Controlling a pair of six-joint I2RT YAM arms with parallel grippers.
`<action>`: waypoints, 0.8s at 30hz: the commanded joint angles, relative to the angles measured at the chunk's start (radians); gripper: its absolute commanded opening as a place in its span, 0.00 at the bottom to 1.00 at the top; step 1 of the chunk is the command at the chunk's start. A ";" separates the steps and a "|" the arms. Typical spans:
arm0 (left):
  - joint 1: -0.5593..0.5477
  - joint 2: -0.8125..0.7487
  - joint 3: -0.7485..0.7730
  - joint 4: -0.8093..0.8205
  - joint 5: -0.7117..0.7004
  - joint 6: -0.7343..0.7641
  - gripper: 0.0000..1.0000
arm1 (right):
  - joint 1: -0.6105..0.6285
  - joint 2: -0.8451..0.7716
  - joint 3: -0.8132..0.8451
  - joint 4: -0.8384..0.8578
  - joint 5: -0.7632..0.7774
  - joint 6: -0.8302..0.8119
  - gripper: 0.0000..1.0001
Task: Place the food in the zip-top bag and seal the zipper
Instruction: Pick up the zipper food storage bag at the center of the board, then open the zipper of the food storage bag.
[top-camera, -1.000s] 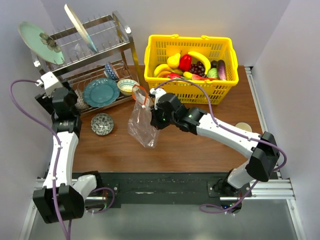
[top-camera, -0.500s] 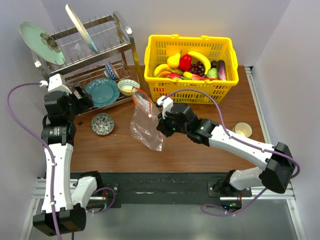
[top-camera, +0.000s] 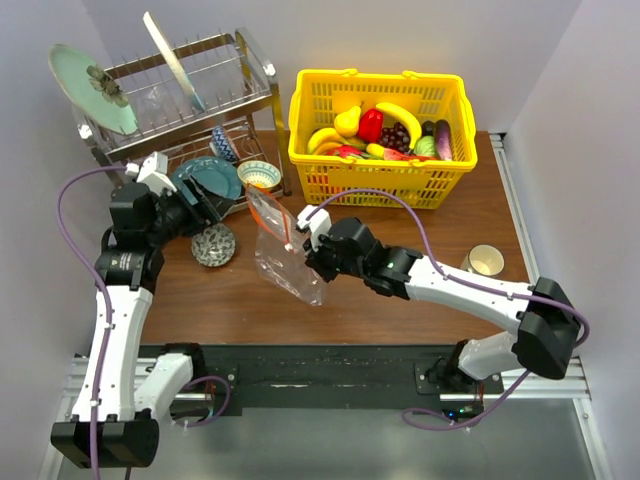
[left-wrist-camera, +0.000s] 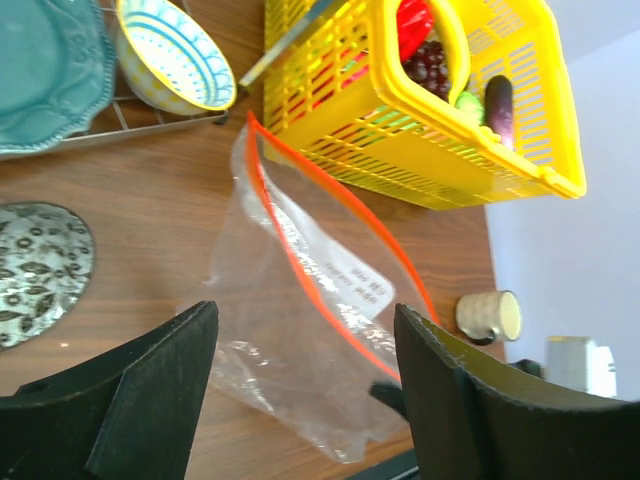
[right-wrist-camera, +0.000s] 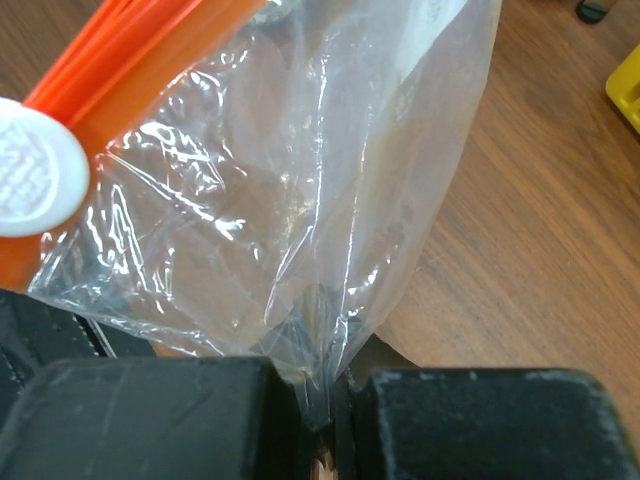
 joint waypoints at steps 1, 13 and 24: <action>-0.015 0.002 -0.021 0.085 0.058 -0.068 0.73 | 0.018 0.003 0.025 0.054 0.058 -0.037 0.03; -0.186 0.032 -0.107 0.152 -0.078 -0.126 0.68 | 0.039 0.004 0.033 0.069 0.075 -0.038 0.02; -0.255 0.106 -0.144 0.227 -0.192 -0.117 0.37 | 0.051 -0.011 0.019 0.085 0.064 -0.032 0.03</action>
